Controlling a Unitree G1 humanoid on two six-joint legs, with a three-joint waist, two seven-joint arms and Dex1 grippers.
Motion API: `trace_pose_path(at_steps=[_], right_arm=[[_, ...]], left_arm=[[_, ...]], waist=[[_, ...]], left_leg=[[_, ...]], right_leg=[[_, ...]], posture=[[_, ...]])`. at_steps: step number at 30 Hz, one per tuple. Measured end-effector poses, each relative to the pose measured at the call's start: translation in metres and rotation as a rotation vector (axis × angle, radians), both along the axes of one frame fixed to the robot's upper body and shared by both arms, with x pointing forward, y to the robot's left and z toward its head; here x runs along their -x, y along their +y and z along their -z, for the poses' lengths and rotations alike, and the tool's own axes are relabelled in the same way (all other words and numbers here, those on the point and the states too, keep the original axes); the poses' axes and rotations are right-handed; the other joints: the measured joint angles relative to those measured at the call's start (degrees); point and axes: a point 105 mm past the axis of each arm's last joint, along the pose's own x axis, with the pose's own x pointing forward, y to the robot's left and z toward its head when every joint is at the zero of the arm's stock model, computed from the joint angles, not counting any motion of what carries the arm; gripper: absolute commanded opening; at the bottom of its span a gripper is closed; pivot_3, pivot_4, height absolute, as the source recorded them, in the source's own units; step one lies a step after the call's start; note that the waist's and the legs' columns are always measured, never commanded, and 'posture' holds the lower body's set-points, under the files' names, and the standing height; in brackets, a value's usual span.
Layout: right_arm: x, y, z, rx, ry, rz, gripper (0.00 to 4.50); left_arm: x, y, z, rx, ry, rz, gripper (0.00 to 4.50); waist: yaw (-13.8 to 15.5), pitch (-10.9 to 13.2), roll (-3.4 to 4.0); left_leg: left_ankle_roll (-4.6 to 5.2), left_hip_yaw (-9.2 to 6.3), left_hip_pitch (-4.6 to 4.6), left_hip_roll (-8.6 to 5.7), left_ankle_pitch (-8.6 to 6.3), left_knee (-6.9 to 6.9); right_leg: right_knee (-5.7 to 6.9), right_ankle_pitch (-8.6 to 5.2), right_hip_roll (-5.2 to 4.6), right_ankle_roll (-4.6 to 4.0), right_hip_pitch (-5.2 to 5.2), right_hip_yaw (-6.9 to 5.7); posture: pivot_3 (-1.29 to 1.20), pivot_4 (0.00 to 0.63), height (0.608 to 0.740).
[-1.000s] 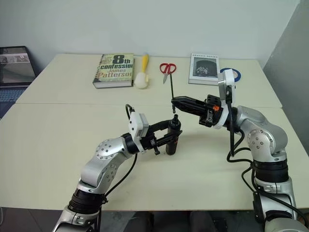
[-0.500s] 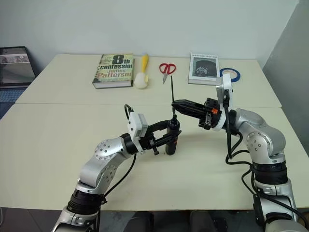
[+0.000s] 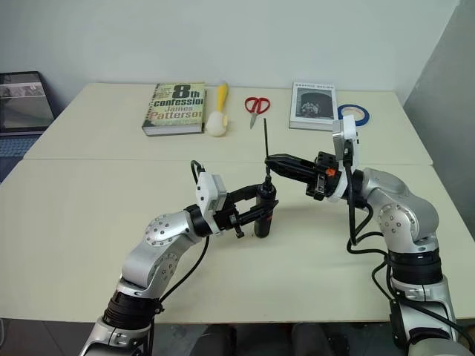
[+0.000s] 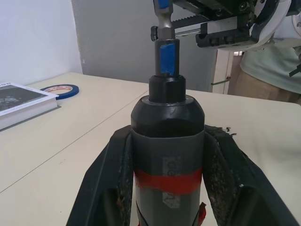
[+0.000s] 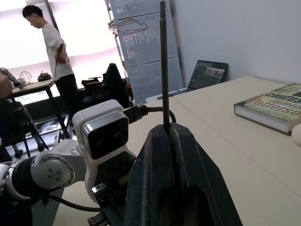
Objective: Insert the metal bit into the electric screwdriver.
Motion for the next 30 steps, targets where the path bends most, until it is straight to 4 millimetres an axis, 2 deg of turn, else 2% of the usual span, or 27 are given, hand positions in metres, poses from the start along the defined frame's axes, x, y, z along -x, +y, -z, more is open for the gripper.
trace_pose_path(at_steps=[5,19,22,25,30], right_arm=[[0.0010,-0.0026,0.0081,0.019,0.021,0.000,0.00],[0.0017,-0.0042,0.0055,0.081,-0.003,-0.006,0.00],[0.0021,-0.0057,0.0062,0.100,0.000,-0.007,0.49],[0.0040,-0.0062,0.0096,0.126,0.012,-0.025,1.24],[0.0051,-0.0075,0.0108,0.145,0.009,-0.033,2.17]], left_arm=[[-0.0001,0.0002,-0.0001,0.000,0.000,-0.001,1.66],[0.0002,-0.0001,0.0000,-0.001,0.000,0.002,1.66],[0.0003,-0.0003,0.0001,-0.001,-0.001,0.003,1.66],[-0.0001,0.0004,-0.0001,-0.002,-0.002,-0.001,1.66],[-0.0002,0.0005,-0.0002,-0.001,-0.004,-0.001,1.66]], waist=[[-0.04,0.00,0.00],[-0.05,0.00,0.00],[-0.05,0.00,0.00],[-0.08,0.00,0.00],[-0.08,0.00,0.00]], left_leg=[[0.00,0.00,0.00,0.00,0.00,0.00],[0.00,0.00,0.01,0.00,0.00,0.00],[0.00,0.00,0.01,0.00,0.00,0.00],[0.00,0.00,0.01,0.00,0.00,0.00],[0.00,0.00,0.00,0.00,0.00,0.01]], right_leg=[[0.00,0.00,0.00,0.00,0.00,0.00],[0.00,0.00,0.01,0.00,0.00,0.00],[0.00,0.00,0.00,-0.01,0.00,0.01],[0.00,-0.01,0.00,-0.01,0.00,0.01],[-0.01,0.00,0.00,-0.01,0.00,0.01]], posture=[[0.00,0.150,0.740],[0.00,0.150,0.740],[0.00,0.150,0.740],[0.00,0.150,0.740],[0.00,0.150,0.740]])
